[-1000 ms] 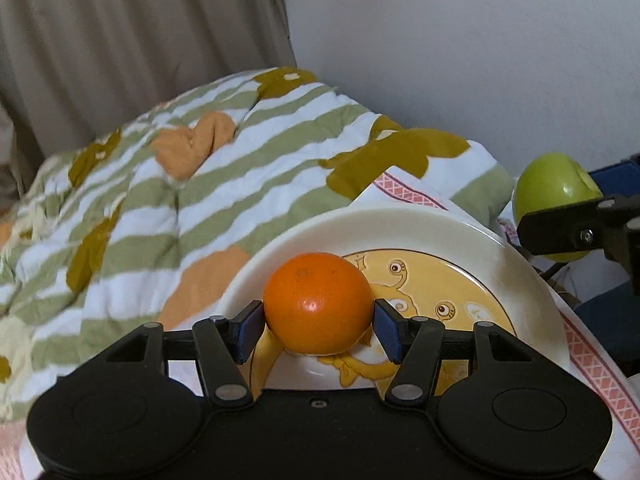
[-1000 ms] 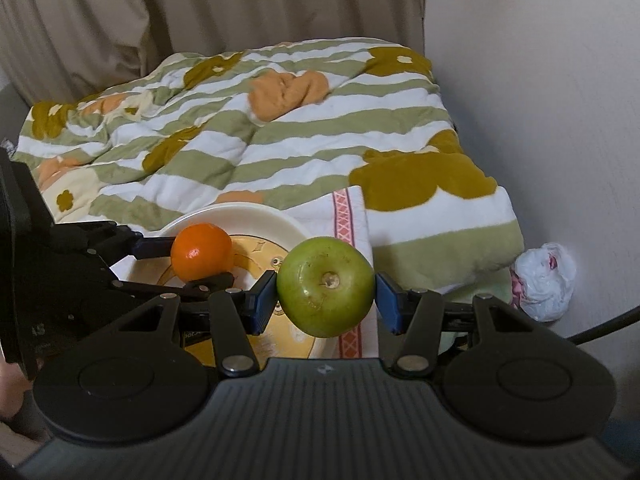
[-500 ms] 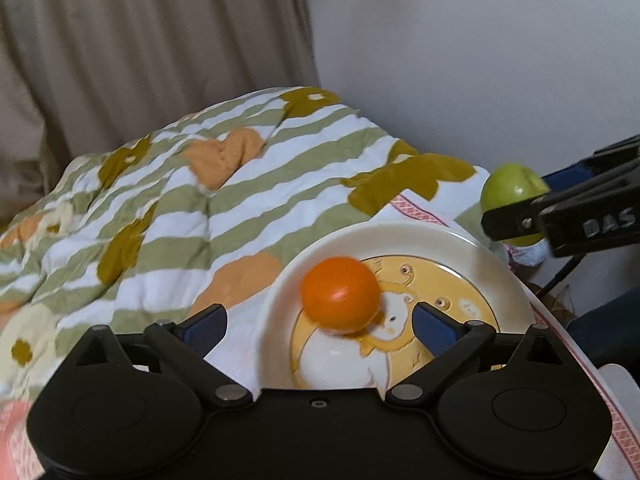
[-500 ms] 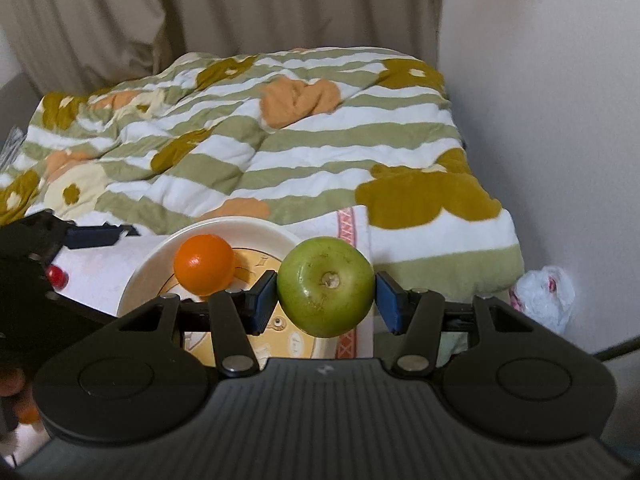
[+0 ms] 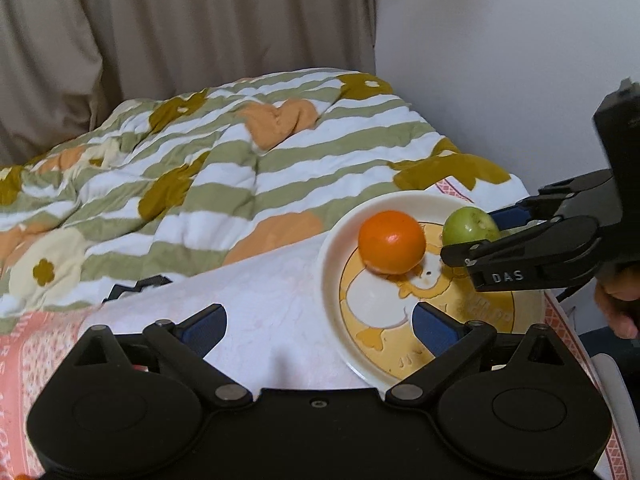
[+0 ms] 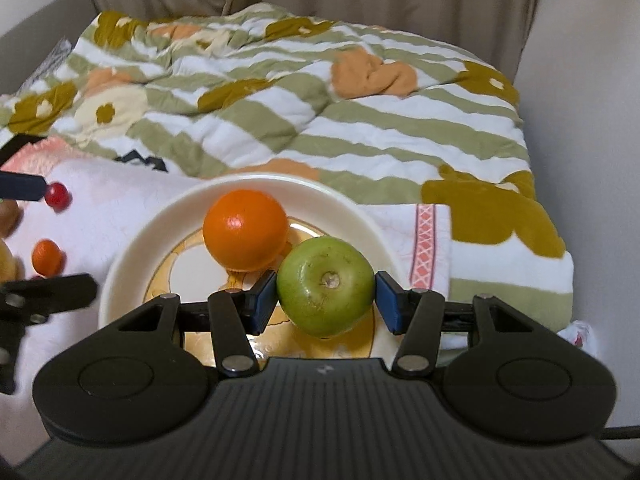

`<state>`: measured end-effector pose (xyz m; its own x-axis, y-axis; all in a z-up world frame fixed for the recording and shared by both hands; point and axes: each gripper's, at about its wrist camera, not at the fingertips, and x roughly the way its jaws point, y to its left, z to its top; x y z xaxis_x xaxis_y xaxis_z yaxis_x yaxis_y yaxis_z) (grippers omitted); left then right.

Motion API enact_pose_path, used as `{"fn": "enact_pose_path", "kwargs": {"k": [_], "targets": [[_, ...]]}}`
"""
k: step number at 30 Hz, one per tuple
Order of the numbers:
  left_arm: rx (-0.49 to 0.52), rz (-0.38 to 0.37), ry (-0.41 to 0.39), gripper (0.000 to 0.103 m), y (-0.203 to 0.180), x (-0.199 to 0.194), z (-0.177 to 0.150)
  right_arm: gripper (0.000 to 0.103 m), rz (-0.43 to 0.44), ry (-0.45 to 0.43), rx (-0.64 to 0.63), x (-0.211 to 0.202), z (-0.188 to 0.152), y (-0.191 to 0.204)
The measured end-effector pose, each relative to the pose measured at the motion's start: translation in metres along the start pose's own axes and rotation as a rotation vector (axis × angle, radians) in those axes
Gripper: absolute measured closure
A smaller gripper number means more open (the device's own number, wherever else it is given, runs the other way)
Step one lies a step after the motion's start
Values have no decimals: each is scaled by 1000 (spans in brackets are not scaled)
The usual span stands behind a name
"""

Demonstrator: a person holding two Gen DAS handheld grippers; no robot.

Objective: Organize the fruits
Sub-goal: 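Withdraw both tools from the bowl back over the remaining fruits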

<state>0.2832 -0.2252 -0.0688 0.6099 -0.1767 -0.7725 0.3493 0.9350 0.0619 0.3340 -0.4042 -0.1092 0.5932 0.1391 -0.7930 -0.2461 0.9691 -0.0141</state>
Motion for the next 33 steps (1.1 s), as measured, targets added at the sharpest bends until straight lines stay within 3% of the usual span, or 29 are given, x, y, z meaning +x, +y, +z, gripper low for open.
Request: {"fn": "enact_pose_path", "kwargs": {"k": [6,8,10,22,28,33], "targets": [[-27,11,-5,2,3,-8,-5,34,-9,-8,-56,5,-1,6],[-32,16,-7,2,3,-12,-7,12,-10,-17,-74,1,0,8],[-38,19,-15,2,3,-18,-8,0,-22,-39,-83,-7,-1,10],[-92,54,-90,2,3,-67,-18,0,-11,-91,8,-71,-6,9],[-134,86,-149,2,4,-103,-29,0,58,-121,21,-113,-12,20],[-168,149,-183,2,9,-138,-47,0,55,-151,-13,-147,-15,44]]}}
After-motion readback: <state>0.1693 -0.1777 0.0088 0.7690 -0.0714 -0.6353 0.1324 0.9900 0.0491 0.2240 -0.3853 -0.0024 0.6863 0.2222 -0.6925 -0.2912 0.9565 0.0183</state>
